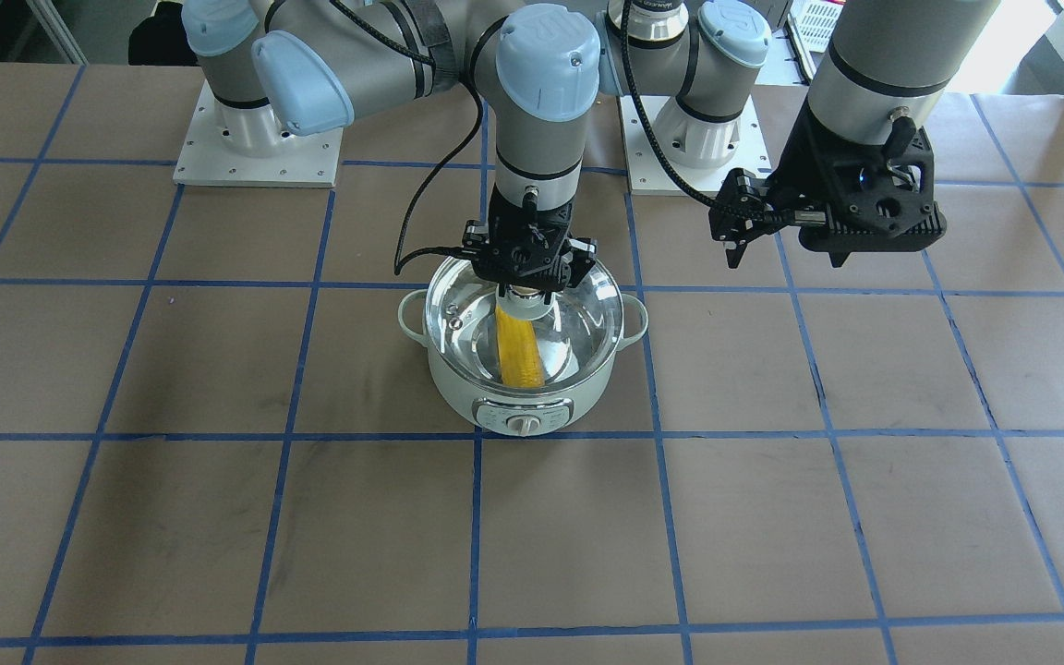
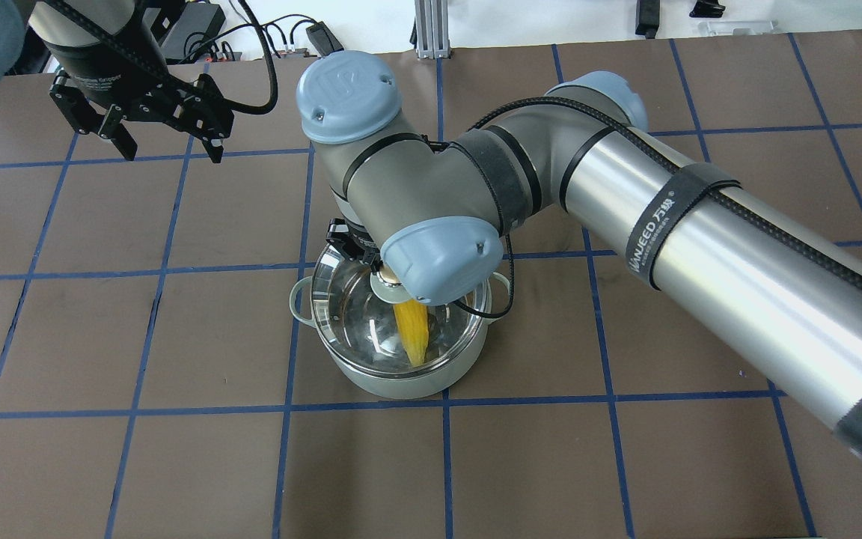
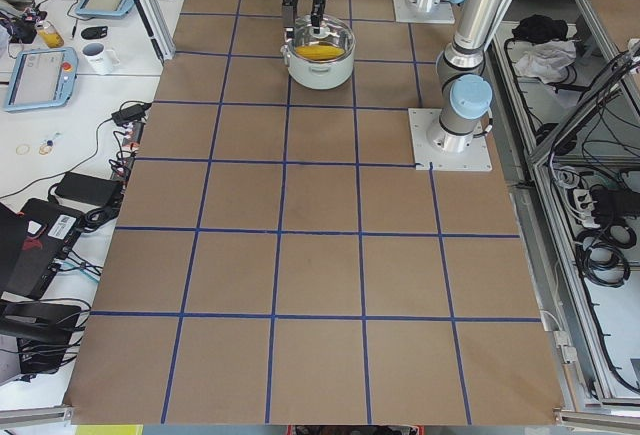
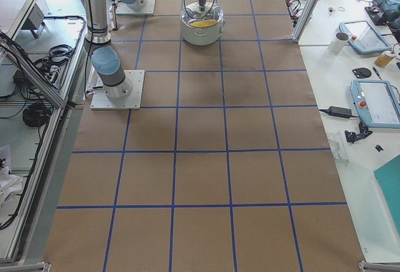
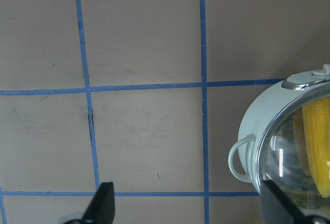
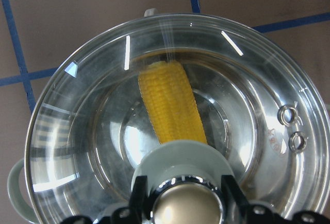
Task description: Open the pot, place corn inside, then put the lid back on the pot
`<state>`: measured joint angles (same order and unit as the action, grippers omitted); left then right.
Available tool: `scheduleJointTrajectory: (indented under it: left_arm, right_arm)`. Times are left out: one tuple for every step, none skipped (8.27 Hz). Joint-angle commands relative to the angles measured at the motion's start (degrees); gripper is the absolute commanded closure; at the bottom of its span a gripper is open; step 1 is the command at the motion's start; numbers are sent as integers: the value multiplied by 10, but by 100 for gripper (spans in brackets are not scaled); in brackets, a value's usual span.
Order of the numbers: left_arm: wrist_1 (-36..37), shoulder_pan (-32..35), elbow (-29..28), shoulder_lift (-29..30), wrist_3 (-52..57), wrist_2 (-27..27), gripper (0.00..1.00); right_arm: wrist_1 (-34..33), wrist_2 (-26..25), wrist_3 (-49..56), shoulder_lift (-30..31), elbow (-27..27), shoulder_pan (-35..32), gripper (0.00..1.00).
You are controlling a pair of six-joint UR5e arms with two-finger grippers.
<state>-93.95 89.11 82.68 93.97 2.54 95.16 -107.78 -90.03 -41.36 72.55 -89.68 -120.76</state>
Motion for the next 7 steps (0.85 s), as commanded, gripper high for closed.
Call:
scheduleJointTrajectory:
  left_arm:
    - [0,0,0,0,0,-1,0]
    - [0,-1,0,1,0,-1,0]
    - [0,0,0,0,0,-2,0]
    - [0,-1,0,0,0,-2,0]
    - [0,-1,0,0,0,-3,0]
    - [0,-1,0,0,0,-3,0]
    - [0,0,0,0,0,-4,0]
  right_arm:
    - [-3,0,0,0,-2,0,81]
    - [1,1,-1,0,-2,0,81]
    - [3,2,0,0,-2,0,81]
    - [3,2,3,0,-2,0,81]
    - [3,3,3,0,-2,0,81]
    - [3,6,1,1,-2,0,81]
    - [3,22,-1,2,-2,0,81]
